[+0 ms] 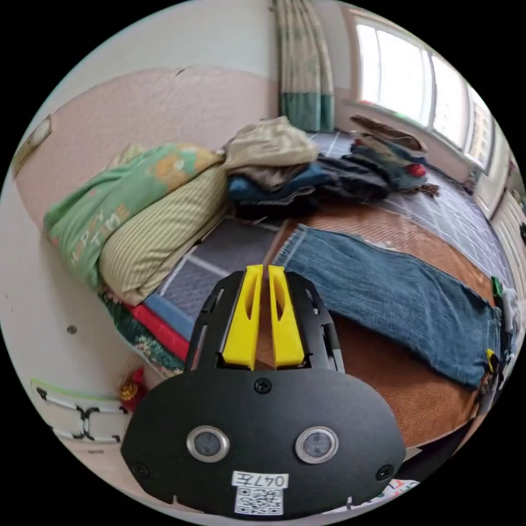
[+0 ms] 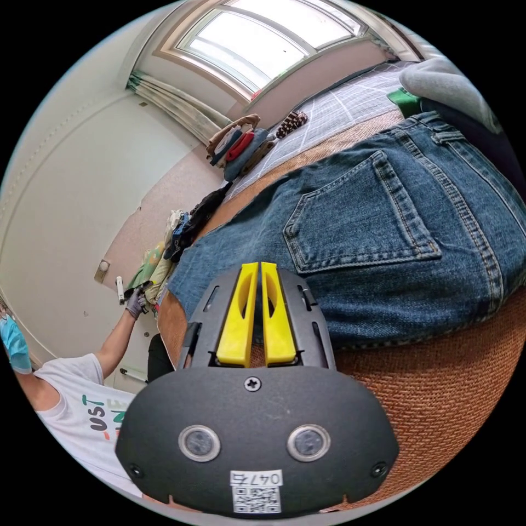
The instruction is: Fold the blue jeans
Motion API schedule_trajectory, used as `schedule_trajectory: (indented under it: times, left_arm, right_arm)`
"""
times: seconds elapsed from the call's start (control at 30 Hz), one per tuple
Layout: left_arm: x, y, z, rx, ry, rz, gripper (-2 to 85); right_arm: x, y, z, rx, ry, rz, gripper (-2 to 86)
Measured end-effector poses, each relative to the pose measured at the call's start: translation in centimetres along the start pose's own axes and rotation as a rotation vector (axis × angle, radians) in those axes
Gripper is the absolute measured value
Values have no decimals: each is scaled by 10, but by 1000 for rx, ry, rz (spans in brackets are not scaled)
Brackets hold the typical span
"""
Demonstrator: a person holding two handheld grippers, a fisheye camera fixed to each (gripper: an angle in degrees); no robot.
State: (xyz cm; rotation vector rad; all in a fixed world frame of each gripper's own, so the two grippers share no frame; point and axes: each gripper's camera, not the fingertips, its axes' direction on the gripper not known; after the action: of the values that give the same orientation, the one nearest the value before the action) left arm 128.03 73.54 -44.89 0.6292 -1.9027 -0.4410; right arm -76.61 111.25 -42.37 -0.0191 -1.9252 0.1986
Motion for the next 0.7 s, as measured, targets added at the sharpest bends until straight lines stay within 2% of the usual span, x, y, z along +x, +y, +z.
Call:
schedule_trajectory:
  times: [0.13, 0.23, 0.3, 0.37, 0.53, 0.6, 0.7]
  left_arm:
    - [-68, 24, 6, 44, 164, -82, 38]
    - [-76, 36, 31, -86, 308, -50, 65]
    - [-84, 51, 59, -167, 526, -124, 84]
    - [-87, 61, 78, -204, 634, -187, 94]
    - [-99, 73, 118, -241, 643, -352, 105]
    - [-113, 76, 129, -198, 714, -472, 90]
    - [-122, 71, 138, -163, 828, -521, 31]
  right_arm:
    - [-13, 5, -10, 38, -18, 10, -8]
    - [-20, 5, -14, 45, -31, 19, -7]
    - [-24, 4, -14, 40, -33, 24, -7]
    - [-30, 3, -17, 41, -35, 29, -6]
    - [-35, 5, -28, 75, -60, 54, -8]
    - [-36, 4, -32, 83, -72, 63, -9]
    - [-41, 1, -34, 77, -79, 66, -9]
